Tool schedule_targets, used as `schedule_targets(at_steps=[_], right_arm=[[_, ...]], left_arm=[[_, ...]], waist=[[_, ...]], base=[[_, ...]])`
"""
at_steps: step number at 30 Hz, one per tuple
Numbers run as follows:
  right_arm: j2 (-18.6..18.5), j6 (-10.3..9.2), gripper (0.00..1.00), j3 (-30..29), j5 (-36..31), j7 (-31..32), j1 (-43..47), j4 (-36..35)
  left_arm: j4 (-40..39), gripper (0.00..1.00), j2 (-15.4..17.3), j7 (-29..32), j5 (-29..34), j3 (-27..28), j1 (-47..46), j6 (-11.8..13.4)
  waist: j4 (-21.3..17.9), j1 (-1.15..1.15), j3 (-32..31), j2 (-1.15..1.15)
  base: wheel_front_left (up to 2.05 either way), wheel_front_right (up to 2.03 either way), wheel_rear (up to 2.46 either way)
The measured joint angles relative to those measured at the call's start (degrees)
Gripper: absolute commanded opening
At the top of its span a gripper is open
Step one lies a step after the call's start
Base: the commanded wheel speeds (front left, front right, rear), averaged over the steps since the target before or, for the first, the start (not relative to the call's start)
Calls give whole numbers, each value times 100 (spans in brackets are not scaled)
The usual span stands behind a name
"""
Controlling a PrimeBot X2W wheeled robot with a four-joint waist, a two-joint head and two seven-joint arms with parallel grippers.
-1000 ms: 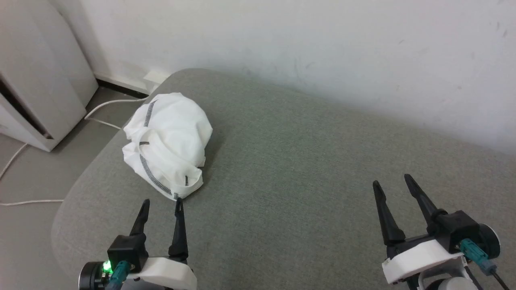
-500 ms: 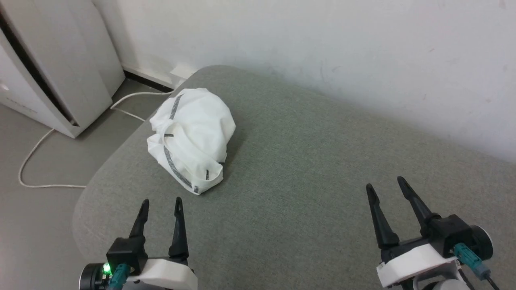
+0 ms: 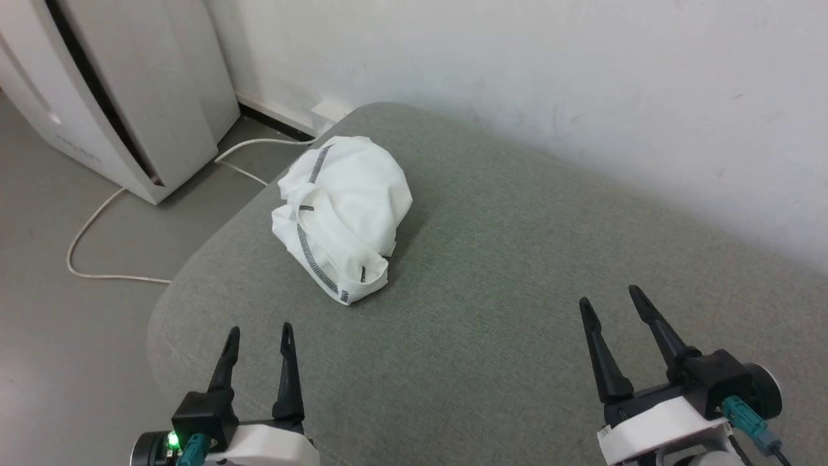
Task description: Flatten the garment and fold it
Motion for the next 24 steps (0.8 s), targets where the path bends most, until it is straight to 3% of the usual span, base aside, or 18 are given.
schedule_targets(at_steps=[15, 24], right_arm=[[5, 0, 100, 57, 10, -36, 0, 51], [9, 0, 100, 71, -490, -40, -141, -31]], left_arm=[[-7, 100, 0, -48, -93, -32, 14, -1], [723, 100, 219, 23, -143, -2, -767, -698]], waist=[[36, 0, 125, 1], [-202, 0, 569, 1]], base=[[0, 0, 0], [0, 0, 0]])
